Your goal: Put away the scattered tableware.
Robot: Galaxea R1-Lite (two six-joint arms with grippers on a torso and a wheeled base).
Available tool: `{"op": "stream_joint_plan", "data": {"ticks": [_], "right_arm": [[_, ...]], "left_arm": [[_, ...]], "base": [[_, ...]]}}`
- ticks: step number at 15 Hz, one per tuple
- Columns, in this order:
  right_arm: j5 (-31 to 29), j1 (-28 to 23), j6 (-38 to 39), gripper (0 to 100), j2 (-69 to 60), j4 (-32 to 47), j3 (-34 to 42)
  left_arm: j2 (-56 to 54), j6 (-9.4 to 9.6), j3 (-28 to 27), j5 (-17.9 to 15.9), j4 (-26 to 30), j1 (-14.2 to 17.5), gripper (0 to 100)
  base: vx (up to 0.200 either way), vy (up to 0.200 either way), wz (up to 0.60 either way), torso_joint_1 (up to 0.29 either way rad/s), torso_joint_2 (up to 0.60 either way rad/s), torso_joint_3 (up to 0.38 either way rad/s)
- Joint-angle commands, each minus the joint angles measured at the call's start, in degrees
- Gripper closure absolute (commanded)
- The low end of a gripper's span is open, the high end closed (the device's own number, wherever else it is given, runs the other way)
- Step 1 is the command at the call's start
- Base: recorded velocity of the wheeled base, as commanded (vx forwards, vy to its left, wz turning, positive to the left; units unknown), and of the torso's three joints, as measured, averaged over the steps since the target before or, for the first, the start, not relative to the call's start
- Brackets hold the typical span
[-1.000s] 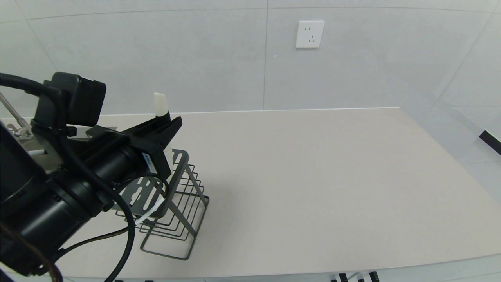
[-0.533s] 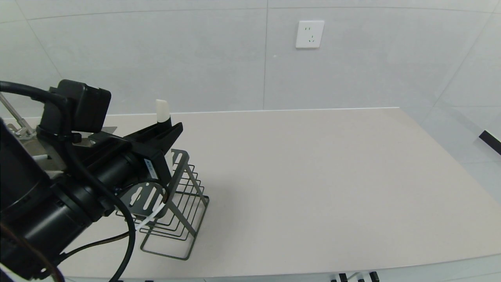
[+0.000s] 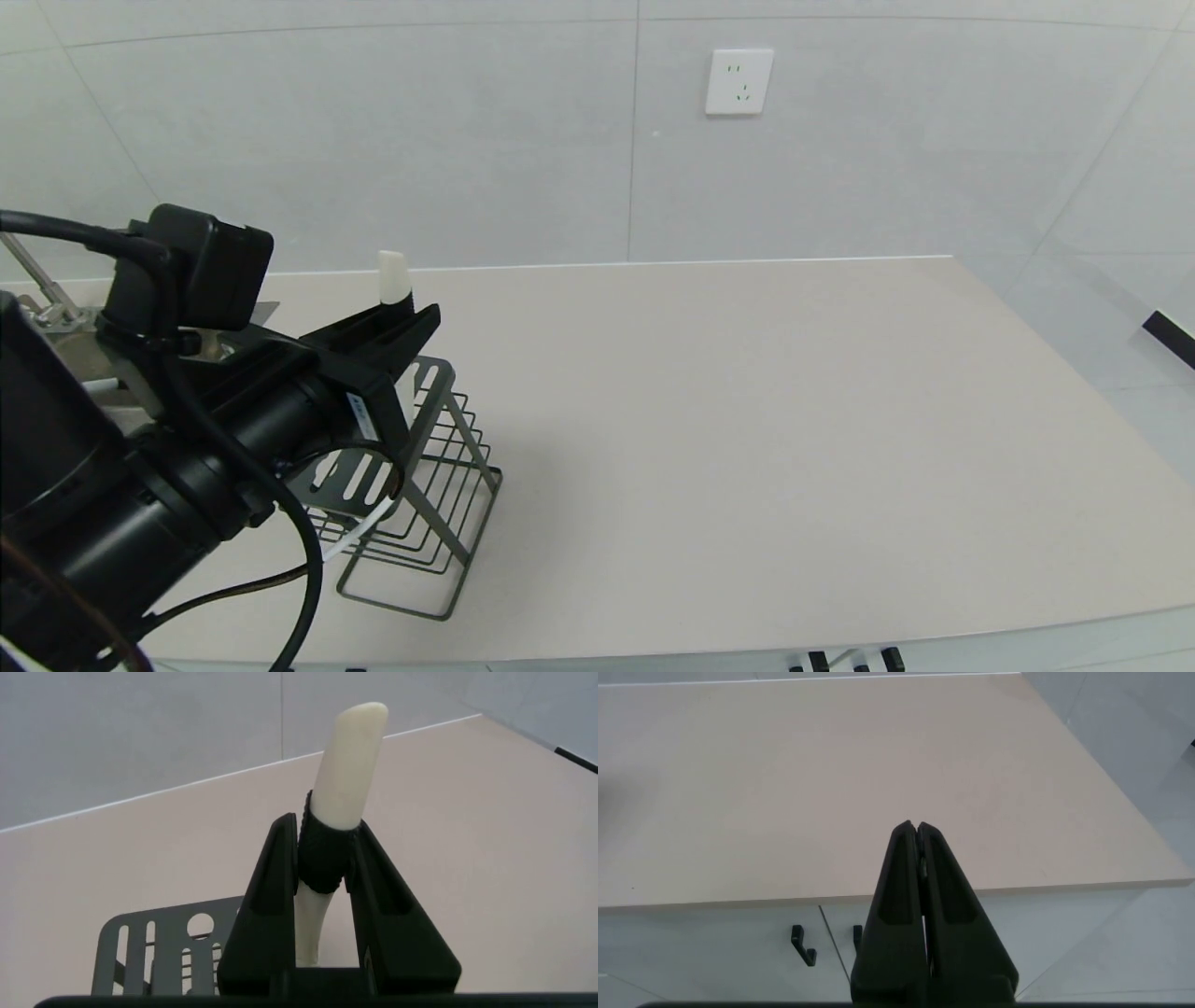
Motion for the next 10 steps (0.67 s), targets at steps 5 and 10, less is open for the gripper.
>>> {"op": "stream_joint_plan", "data": {"ticks": [5,10], "right_arm": [[-0.01,0.02,0.00,100,0.09,-0.04,0.00],[-0.01,0.02,0.00,100,0.09,-0.04,0.00]], "left_arm": [[-0.24,0.02,0.08,-0.32,-0.20,0.23,0],[-0.41,0.10,0.08,-2.61,-0.11,0.93,0]], "base": [[0.000,0.000,0.00,0.000,0.00,0.000],[0.000,0.000,0.00,0.000,0.00,0.000]]}}
